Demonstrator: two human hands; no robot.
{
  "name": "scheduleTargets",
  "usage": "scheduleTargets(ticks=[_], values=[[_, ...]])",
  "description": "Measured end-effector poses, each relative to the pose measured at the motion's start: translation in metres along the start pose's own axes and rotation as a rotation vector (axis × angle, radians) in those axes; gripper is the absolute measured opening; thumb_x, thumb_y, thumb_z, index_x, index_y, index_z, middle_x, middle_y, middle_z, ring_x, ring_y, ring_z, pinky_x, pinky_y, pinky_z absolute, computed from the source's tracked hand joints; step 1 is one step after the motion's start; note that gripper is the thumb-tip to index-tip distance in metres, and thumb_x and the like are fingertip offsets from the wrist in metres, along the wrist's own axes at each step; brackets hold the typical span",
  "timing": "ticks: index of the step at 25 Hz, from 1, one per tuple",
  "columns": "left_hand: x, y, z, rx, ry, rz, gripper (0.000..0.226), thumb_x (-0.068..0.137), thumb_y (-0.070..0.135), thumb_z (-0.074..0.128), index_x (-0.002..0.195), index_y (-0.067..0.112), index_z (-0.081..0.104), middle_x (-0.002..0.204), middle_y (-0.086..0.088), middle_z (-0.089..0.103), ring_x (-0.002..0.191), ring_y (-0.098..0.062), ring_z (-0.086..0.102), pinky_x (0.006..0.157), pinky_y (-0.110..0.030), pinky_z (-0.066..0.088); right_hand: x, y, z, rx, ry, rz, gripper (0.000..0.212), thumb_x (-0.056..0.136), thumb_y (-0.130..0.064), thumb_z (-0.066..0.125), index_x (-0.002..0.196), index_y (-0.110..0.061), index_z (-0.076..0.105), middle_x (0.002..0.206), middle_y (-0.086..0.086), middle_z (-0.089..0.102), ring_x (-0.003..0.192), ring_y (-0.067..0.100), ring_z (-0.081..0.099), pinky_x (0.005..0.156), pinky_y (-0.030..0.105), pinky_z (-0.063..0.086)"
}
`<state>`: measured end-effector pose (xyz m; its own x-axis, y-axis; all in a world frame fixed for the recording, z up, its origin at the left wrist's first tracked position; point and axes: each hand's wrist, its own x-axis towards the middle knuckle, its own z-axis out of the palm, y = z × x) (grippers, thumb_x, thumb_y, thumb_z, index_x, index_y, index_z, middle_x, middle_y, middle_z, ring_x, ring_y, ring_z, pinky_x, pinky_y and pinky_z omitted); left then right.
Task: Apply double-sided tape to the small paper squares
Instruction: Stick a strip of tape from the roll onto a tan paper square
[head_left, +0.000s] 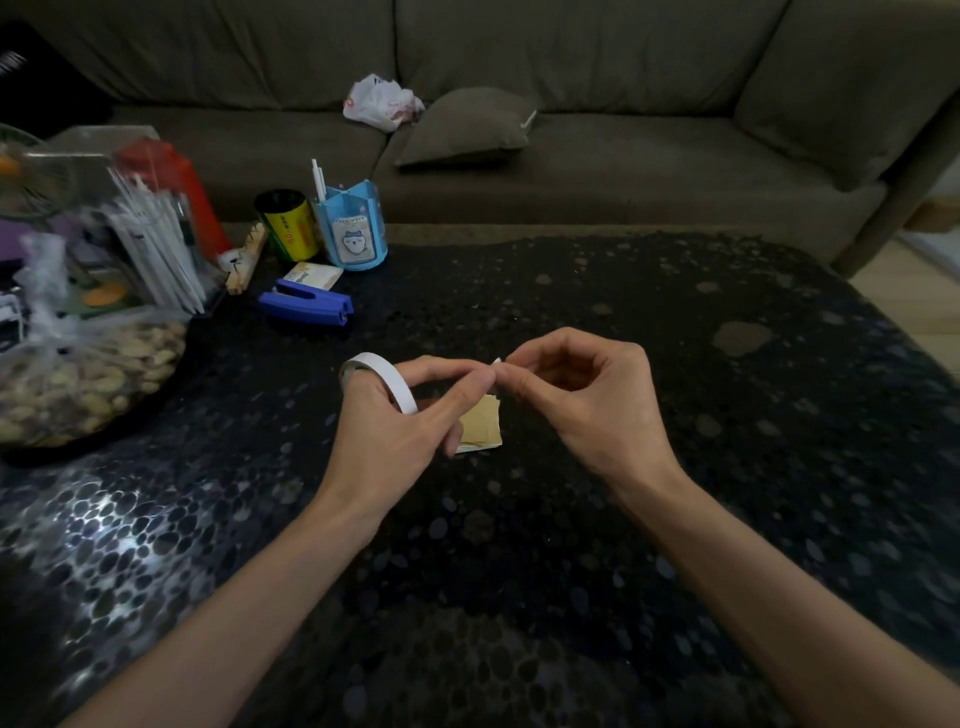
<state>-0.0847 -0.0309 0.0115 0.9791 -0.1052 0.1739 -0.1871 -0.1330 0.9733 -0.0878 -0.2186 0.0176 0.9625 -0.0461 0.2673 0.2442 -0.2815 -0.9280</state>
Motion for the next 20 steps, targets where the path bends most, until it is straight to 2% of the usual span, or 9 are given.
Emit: scheduleTargets(ticks=[3,7,10,13,20], values=[[0.0008,-0.0037,0.0014,-0.045,0.035,-0.079,0.016,0.089,0.031,0.077,0.102,0.023,0.080,0.069,-0.010,0.072,0.052,-0.013,0.057,0.056,-0.016,0.049,-0.0023,0.0010,0.0032,-0.036,-0.014,-0.009,0.015,0.086,-0.024,0.085,0.098,-0.017,0.078,0.091,-0.005,0.078,0.087,0.010,0.075,0.082,0.035,0.064],[0.0002,-0.0026,0.0020,-0.057,0.049,-0.087,0.014,0.090,0.031,0.077,0.101,0.022,0.080,0.071,-0.008,0.073,0.052,-0.011,0.056,0.056,-0.014,0.047,-0.0029,-0.0003,0.0047,-0.026,-0.024,-0.018,0.014,0.090,-0.019,0.083,0.103,-0.017,0.078,0.092,-0.006,0.077,0.088,0.010,0.075,0.083,0.031,0.063],[0.0016,-0.0024,0.0002,-0.062,0.091,-0.106,0.012,0.091,0.030,0.076,0.099,0.022,0.079,0.073,-0.015,0.070,0.052,-0.011,0.056,0.057,-0.015,0.047,-0.0024,-0.0008,0.0029,-0.028,-0.015,-0.009,0.013,0.091,-0.016,0.081,0.103,-0.020,0.077,0.091,-0.007,0.076,0.087,0.008,0.074,0.082,0.027,0.062],[0.0028,-0.0027,0.0008,-0.017,0.125,-0.088,0.009,0.092,0.026,0.075,0.097,0.019,0.077,0.072,-0.016,0.069,0.049,-0.011,0.054,0.053,-0.016,0.047,-0.0044,-0.0024,0.0037,-0.037,-0.018,-0.025,0.012,0.092,-0.017,0.080,0.103,-0.020,0.077,0.092,-0.008,0.076,0.088,0.008,0.074,0.082,0.027,0.062],[-0.0001,-0.0023,0.0037,0.021,0.038,-0.013,0.017,0.093,0.029,0.070,0.104,0.018,0.077,0.080,-0.009,0.074,0.052,-0.014,0.057,0.054,-0.020,0.050,-0.0079,-0.0053,0.0072,-0.134,-0.045,-0.093,0.010,0.094,-0.021,0.078,0.104,-0.022,0.078,0.092,-0.012,0.076,0.089,0.004,0.073,0.081,0.025,0.061]])
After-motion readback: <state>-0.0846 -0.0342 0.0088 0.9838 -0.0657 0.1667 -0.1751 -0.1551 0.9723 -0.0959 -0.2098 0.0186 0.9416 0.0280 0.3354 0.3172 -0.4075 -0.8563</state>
